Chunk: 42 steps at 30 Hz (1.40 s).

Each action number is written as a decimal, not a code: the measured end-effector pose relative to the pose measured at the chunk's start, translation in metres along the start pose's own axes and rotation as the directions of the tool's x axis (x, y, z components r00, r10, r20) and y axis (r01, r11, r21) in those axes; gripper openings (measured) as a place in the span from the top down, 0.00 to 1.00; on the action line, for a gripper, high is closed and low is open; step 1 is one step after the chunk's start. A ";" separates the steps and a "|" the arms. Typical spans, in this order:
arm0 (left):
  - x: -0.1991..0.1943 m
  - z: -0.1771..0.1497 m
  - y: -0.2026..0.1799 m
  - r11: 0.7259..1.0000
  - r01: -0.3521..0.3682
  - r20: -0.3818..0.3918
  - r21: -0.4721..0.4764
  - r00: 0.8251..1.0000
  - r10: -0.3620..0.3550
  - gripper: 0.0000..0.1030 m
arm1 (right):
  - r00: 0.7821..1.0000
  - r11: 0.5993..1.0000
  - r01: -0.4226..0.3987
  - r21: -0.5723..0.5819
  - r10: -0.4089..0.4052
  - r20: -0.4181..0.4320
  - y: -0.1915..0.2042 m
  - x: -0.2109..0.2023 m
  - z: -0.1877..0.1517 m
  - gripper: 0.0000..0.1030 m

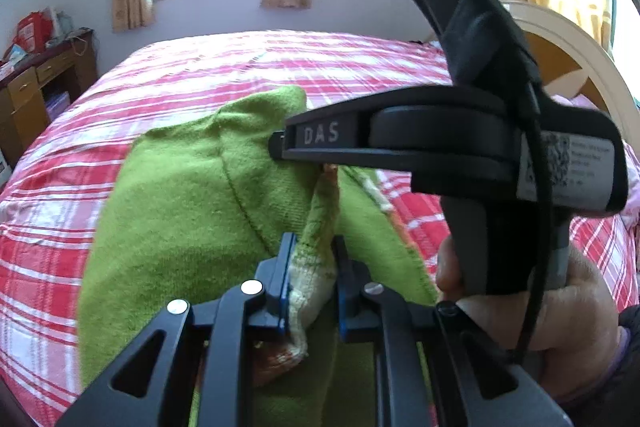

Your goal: Fold small clothes

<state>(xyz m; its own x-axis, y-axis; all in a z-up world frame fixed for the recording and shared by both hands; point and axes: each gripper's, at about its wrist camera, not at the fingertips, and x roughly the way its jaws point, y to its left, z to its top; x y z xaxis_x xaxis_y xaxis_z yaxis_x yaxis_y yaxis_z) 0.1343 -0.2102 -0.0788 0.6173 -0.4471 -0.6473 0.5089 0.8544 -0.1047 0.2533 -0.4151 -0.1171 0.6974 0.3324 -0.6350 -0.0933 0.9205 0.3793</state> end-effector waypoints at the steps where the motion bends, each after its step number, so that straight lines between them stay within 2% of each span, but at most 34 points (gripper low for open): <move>1: 0.003 -0.001 -0.003 1.000 0.005 -0.007 0.003 1.000 -0.005 0.84 | 1.000 1.000 0.008 0.012 -0.008 -0.002 -0.008 -0.001 -0.002 0.89; 6: 0.016 0.001 -0.007 1.000 0.026 -0.043 0.016 0.999 -0.025 0.84 | 0.999 0.998 0.031 0.053 -0.031 -0.012 -0.034 -0.005 -0.012 0.89; 10: 0.026 -0.001 -0.011 0.999 0.009 -0.061 0.031 0.998 -0.007 0.84 | 0.998 0.995 0.052 0.086 -0.048 -0.042 -0.050 0.003 -0.024 0.89; 13: 0.018 -0.003 -0.015 0.998 0.024 -0.053 0.049 0.998 -0.021 0.83 | 0.999 0.993 0.048 0.104 -0.045 -0.027 -0.055 0.006 -0.029 0.88; 16: 0.003 0.001 -0.010 0.997 0.067 -0.054 0.044 0.996 -0.064 0.82 | 0.998 0.991 0.055 0.122 -0.053 -0.025 -0.056 0.002 -0.031 0.88; 17: -0.007 -0.002 -0.007 0.995 0.088 -0.057 0.045 0.995 -0.086 0.77 | 0.998 0.990 0.056 0.132 -0.053 -0.025 -0.057 -0.001 -0.032 0.86; 19: -0.028 -0.008 0.002 0.994 0.094 -0.049 0.062 0.995 -0.091 0.55 | 0.999 0.986 0.050 0.158 -0.049 -0.015 -0.061 -0.019 -0.040 0.84; 20: -0.043 -0.016 0.011 0.994 0.084 -0.032 0.067 0.996 -0.082 0.34 | 0.999 0.985 0.052 0.165 -0.051 -0.008 -0.063 -0.026 -0.044 0.84; 21: -0.055 -0.023 0.019 0.995 0.083 -0.015 0.063 0.997 -0.082 0.25 | 0.998 0.983 0.065 0.170 -0.066 0.002 -0.064 -0.038 -0.049 0.83; 22: -0.064 -0.027 0.032 0.995 0.085 0.004 0.051 0.996 -0.085 0.25 | 0.991 0.979 0.128 0.159 -0.131 0.010 -0.063 -0.055 -0.057 0.81; 24: -0.082 -0.040 0.057 0.997 0.073 0.024 0.018 0.997 -0.073 0.25 | 0.984 0.976 0.170 0.136 -0.175 0.028 -0.057 -0.078 -0.069 0.81; 28: -0.097 -0.060 0.082 0.999 0.016 0.037 -0.028 0.999 -0.015 0.25 | 0.991 0.989 0.095 0.114 -0.105 0.080 -0.025 -0.129 -0.094 0.81; 30: -0.093 -0.063 0.092 0.998 -0.031 0.014 -0.060 0.999 0.031 0.25 | 0.991 0.994 0.081 0.076 -0.088 0.097 -0.005 -0.140 -0.099 0.76; 31: -0.091 -0.064 0.095 0.996 -0.047 0.001 -0.079 0.999 0.047 0.25 | 0.992 0.997 0.064 0.042 -0.068 0.103 0.010 -0.143 -0.101 0.64; 32: -0.090 -0.064 0.099 0.993 -0.059 -0.009 -0.101 0.998 0.059 0.25 | 0.994 0.999 0.047 0.008 -0.048 0.099 0.024 -0.142 -0.100 0.46; 33: -0.090 -0.066 0.099 0.990 -0.070 -0.018 -0.120 0.998 0.068 0.25 | 0.995 0.999 0.035 -0.034 -0.032 0.091 0.038 -0.139 -0.101 0.40; 34: -0.089 -0.066 0.103 0.987 -0.075 -0.029 -0.141 0.997 0.071 0.25 | 0.996 0.996 0.036 -0.085 -0.030 0.079 0.051 -0.134 -0.101 0.39; 38: -0.097 -0.075 0.110 0.982 -0.094 -0.041 -0.165 0.995 0.088 0.25 | 0.997 0.975 0.053 -0.215 -0.062 -0.034 0.076 -0.093 -0.105 0.39; 39: -0.098 -0.076 0.111 0.981 -0.102 -0.043 -0.164 0.994 0.096 0.25 | 0.993 0.966 0.087 -0.244 -0.104 -0.058 0.077 -0.080 -0.108 0.42; 40: -0.099 -0.077 0.112 0.981 -0.105 -0.044 -0.165 0.994 0.099 0.25 | 0.978 0.945 0.162 -0.285 -0.193 -0.084 0.076 -0.064 -0.113 0.62; 41: -0.100 -0.078 0.114 0.980 -0.106 -0.044 -0.168 0.994 0.100 0.25 | 0.969 0.938 0.186 -0.293 -0.225 -0.105 0.069 -0.055 -0.116 0.83; 42: -0.102 -0.078 0.115 0.980 -0.106 -0.044 -0.171 0.994 0.100 0.24 | 0.965 0.941 0.189 -0.280 -0.231 -0.125 0.063 -0.051 -0.120 0.84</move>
<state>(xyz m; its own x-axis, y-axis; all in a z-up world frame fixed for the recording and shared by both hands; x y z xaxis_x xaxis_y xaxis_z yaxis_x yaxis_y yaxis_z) 0.0830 -0.0451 -0.0840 0.6384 -0.3475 -0.6868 0.3305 0.9296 -0.1633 0.1264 -0.3491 -0.1414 0.6055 0.1336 -0.7846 -0.1549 0.9867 0.0484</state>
